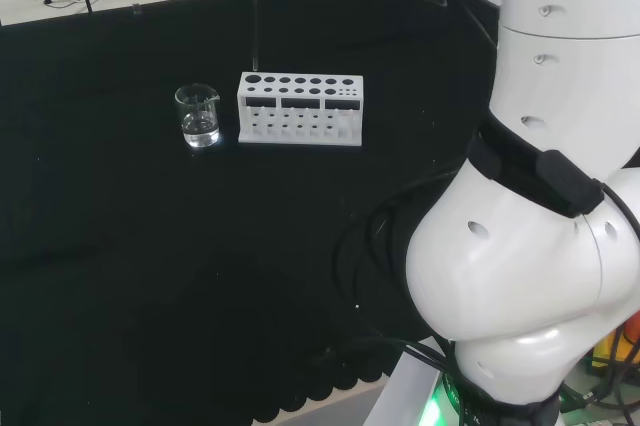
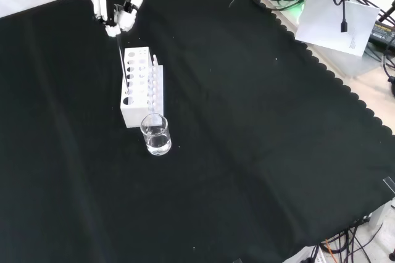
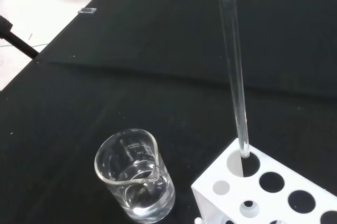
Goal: Put the glass rod back on the white test tube rack.
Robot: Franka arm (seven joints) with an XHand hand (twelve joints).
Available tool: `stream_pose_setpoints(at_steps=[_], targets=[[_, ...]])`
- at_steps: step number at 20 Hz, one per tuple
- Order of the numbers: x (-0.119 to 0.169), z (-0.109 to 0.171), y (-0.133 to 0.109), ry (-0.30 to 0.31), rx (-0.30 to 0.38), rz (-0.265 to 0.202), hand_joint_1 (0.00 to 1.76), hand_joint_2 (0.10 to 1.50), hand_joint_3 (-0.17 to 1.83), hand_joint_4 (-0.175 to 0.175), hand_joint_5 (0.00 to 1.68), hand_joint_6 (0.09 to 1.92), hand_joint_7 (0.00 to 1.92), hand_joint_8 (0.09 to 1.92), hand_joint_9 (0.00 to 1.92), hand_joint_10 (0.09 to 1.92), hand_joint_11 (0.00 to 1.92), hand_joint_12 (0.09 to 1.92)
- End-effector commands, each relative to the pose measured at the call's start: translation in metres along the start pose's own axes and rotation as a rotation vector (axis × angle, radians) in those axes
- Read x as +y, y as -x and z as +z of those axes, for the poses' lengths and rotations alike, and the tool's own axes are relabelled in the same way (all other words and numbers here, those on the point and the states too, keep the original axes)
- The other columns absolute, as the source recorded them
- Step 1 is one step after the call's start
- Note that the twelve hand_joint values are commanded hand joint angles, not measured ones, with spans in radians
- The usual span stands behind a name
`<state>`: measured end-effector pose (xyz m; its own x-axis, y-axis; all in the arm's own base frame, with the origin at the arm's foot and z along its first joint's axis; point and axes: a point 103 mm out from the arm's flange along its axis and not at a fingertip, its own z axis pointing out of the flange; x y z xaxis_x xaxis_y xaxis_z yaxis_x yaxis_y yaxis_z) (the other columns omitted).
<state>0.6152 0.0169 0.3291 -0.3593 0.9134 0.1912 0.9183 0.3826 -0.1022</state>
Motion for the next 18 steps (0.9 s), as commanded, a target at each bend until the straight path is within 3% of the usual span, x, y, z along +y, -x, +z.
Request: stream_pose_setpoints(at_steps=[1, 18], targets=[[0.008, 0.010, -0.004, -0.016, 0.006, -0.002, 1.30, 1.07, -0.04, -0.175, 1.24, 0.24, 1.09, 1.16, 1.55, 1.04, 1.58, 0.95], [0.027, 0.047, 0.007, -0.065, 0.052, -0.008, 1.30, 1.07, -0.04, -0.175, 1.24, 0.24, 1.09, 1.15, 1.55, 1.04, 1.58, 0.95]])
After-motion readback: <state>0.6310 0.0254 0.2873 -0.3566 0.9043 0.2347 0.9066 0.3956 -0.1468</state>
